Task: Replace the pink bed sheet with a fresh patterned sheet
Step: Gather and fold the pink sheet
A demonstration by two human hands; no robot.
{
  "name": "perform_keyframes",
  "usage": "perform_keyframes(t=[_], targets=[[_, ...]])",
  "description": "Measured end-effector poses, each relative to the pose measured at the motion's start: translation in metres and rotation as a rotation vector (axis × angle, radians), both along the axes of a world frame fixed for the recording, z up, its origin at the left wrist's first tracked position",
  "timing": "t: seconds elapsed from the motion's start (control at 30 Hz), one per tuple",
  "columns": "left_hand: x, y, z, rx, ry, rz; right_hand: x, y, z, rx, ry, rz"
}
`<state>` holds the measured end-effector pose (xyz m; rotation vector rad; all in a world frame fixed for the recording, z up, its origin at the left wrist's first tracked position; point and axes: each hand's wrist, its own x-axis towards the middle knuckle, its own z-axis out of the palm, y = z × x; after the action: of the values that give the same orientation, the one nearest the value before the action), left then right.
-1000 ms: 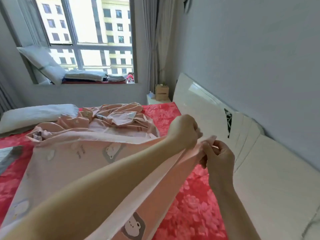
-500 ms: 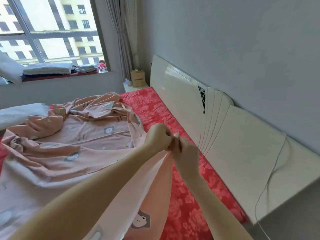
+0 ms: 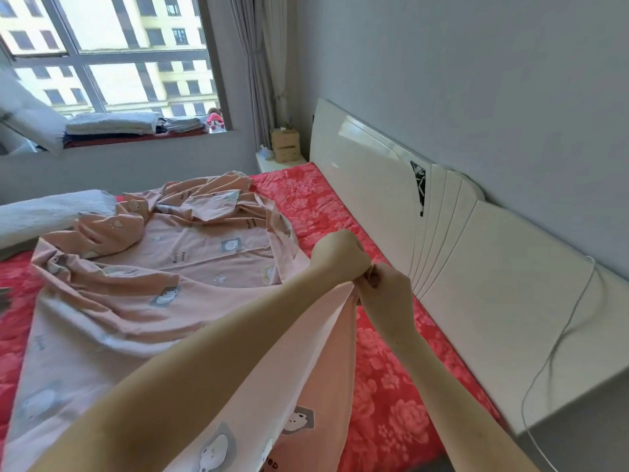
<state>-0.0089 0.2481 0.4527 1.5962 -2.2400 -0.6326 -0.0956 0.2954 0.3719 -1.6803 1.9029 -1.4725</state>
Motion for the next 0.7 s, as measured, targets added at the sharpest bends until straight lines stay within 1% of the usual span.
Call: perform_keyframes(t=[0.07, 0.13, 0.17, 0.27, 0.3, 0.33, 0.43, 0.47, 0.53, 0.67, 0.7], targets=[[0.004, -0.002, 0.001, 0.023, -0.018, -0.017, 0.002, 0.0, 0.001, 0.023, -0.079, 0.042], [0.011, -0.005, 0.003, 0.07, 0.003, -0.041, 0.007, 0.002, 0.004, 0.035, -0.131, 0.095], [0.015, -0.006, 0.003, 0.099, 0.04, -0.052, 0.008, 0.002, 0.005, 0.038, -0.142, 0.106], [0.03, -0.006, -0.006, 0.243, 0.225, -0.07, 0.002, -0.001, 0.006, 0.054, -0.227, 0.086], [0.032, -0.004, -0.012, 0.231, 0.256, -0.072, -0.004, -0.003, 0.006, 0.067, -0.248, 0.065], [0.033, -0.002, -0.018, 0.164, 0.25, -0.071, -0.014, -0.005, 0.007, 0.083, -0.262, 0.043], [0.036, 0.001, -0.037, -0.059, 0.128, -0.076, -0.042, -0.006, 0.01, 0.104, -0.304, -0.002], [0.031, 0.004, -0.042, -0.082, 0.101, -0.088, -0.054, -0.005, 0.011, 0.107, -0.316, -0.01], [0.012, 0.014, -0.054, -0.069, 0.055, -0.116, -0.084, -0.001, 0.012, 0.117, -0.36, -0.026], [-0.036, 0.036, -0.081, -0.104, 0.031, -0.152, -0.141, 0.009, 0.007, 0.101, -0.466, -0.108], [-0.06, 0.044, -0.09, -0.121, 0.022, -0.158, -0.165, 0.016, 0.006, 0.108, -0.487, -0.133]])
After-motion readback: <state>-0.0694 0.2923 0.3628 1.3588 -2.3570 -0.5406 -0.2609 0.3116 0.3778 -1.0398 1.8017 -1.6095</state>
